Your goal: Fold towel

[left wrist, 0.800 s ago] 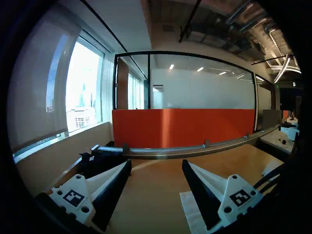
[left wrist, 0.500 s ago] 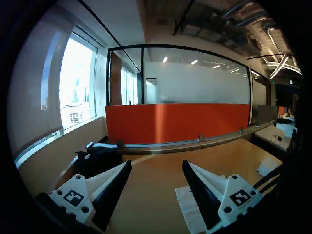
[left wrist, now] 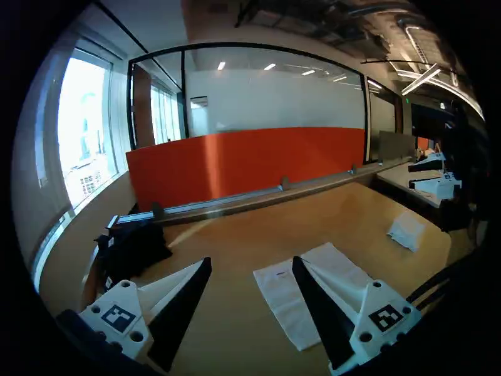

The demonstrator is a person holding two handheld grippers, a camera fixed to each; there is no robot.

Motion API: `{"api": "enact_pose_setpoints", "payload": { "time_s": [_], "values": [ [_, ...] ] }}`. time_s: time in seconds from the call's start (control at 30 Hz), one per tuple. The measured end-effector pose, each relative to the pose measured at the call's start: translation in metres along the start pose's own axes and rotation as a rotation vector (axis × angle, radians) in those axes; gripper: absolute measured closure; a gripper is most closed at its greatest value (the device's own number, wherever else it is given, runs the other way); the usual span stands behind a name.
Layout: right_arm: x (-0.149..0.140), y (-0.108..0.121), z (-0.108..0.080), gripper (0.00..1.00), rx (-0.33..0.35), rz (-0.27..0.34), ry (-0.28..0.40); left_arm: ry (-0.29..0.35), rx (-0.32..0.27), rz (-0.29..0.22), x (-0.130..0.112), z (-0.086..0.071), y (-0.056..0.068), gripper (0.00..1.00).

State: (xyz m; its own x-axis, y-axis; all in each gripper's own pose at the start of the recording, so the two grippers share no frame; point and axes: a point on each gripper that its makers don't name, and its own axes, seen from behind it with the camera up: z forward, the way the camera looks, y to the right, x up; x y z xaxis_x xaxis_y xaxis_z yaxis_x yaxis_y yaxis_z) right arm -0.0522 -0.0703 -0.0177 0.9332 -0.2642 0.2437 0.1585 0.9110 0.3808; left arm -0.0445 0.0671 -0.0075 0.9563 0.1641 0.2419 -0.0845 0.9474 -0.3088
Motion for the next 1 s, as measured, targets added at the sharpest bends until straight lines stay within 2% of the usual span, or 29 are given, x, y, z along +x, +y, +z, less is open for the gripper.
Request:
{"api": "enact_pose_setpoints", "payload": {
  "time_s": [0.13,0.3,0.6,1.0],
  "values": [
    [-0.014,-0.013,0.002,0.0,0.067,-0.042,-0.06,-0.053,-0.05,0.03,-0.014,0.003,0.013,0.04],
    [-0.027,-0.022,0.004,0.0,0.12,-0.058,-0.108,-0.097,-0.097,0.064,-0.028,0.005,0.024,0.04],
    [-0.054,-0.036,0.012,0.0,0.157,-0.048,-0.148,-0.129,-0.114,0.099,-0.058,0.013,0.034,0.04],
    [-0.105,-0.056,0.025,0.0,0.183,-0.054,-0.193,-0.195,-0.158,0.089,-0.117,0.029,0.058,0.04]
  ]
}}
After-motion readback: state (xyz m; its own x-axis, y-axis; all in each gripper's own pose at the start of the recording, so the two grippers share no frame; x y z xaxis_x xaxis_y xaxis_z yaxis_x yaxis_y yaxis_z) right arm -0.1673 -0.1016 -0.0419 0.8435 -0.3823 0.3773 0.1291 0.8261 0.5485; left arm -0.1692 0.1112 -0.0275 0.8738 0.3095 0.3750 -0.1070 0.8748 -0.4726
